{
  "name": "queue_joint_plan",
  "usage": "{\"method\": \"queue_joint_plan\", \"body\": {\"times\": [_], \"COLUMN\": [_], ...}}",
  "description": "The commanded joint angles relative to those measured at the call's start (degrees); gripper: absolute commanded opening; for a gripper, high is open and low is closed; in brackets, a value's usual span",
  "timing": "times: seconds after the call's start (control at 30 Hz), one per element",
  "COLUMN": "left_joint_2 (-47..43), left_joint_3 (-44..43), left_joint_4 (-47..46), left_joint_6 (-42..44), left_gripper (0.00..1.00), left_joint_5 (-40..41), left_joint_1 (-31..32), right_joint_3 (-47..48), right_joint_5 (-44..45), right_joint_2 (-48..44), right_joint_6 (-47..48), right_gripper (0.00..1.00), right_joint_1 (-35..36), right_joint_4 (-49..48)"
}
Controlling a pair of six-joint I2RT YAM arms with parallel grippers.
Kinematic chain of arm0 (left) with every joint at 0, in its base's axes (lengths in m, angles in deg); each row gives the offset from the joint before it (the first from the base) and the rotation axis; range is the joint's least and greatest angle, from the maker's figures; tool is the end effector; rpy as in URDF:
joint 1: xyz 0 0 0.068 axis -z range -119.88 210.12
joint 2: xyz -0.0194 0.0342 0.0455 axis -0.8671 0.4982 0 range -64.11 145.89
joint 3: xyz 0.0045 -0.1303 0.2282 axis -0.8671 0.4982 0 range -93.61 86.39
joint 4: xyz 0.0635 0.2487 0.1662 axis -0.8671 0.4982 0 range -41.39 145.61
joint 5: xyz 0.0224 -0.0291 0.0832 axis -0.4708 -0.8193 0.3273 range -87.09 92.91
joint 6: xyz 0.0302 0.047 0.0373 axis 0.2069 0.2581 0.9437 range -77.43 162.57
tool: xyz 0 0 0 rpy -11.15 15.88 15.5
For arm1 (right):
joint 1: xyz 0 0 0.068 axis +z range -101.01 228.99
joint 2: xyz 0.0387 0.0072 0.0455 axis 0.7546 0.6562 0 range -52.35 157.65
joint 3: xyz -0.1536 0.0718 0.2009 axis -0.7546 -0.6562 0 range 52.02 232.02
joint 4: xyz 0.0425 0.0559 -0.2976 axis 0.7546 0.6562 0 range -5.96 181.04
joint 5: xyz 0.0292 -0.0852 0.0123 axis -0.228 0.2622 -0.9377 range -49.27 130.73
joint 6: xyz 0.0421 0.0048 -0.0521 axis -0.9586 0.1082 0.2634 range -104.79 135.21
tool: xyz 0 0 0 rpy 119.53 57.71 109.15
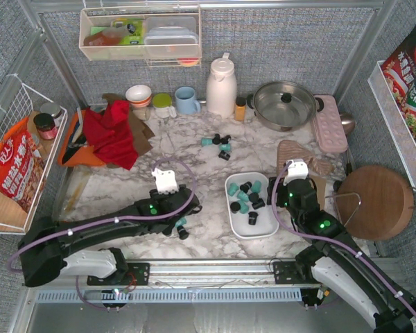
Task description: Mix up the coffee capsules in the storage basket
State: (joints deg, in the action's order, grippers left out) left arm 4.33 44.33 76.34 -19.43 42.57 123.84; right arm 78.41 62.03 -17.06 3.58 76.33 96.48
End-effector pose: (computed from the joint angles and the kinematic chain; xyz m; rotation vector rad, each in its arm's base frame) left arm 0.1557 -0.2382 0.1801 -0.2283 2.2476 -0.2777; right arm 0.2096 0.0864 0.2292 -0.0178 1.9178 0.0960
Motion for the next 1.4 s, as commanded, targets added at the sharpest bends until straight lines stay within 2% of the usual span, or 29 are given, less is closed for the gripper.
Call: {"method": "queue_joint_plan", "body": {"times": [0.0,0.1,0.3,0.67,0.9,1.1,1.2,1.3,1.37], "left_joint_2": [5.2,9.8,15.6,19.6,22.0,23.1,23.1,22.6,22.4], "left_joint_3": [-2.9,-5.4,-6.9,-6.1,-6.0,-6.3,-6.3,-5.4,-4.9], "left_joint_4": [5.8,7.1,1.5,-0.2,-0.6,-0.4,0.3,0.3,-0.4], "left_joint_6": [-3.9,-3.0,0.1,1.0,1.0,0.9,0.5,0.2,0.2], "left_gripper": [0.75,0.76,0.77,0.77,0.74,0.69,0.63,0.57,0.55], "left_joint_5": [3.2,4.8,3.8,1.8,0.6,0.2,0.4,0.8,0.7], "left_joint_1": [0.0,0.0,-0.1,-0.4,-0.5,-0.5,-0.5,-0.5,-0.5], "right_joint_3": [0.3,0.2,0.1,0.4,0.2,-0.3,-0.9,-0.7,-0.9], "right_joint_5": [-0.5,-0.5,-0.6,-1.3,-1.9,-0.9,0.1,0.4,0.6], "right_joint_2": [0.1,0.0,-0.2,0.7,-0.5,-1.3,-1.5,-1.6,-1.9], "right_joint_6": [-0.3,-0.3,-0.2,0.0,0.1,-0.1,-0.5,-0.6,-0.7], "right_gripper": [0.75,0.75,0.75,0.83,0.83,0.85,0.89,0.98,0.99], "right_joint_1": [0.0,0.0,0.0,0.0,0.0,0.0,0.0,0.0,0.0], "right_joint_4": [-1.3,-1.2,-1.3,-1.3,-1.5,-2.0,-2.6,-2.2,-2.2]}}
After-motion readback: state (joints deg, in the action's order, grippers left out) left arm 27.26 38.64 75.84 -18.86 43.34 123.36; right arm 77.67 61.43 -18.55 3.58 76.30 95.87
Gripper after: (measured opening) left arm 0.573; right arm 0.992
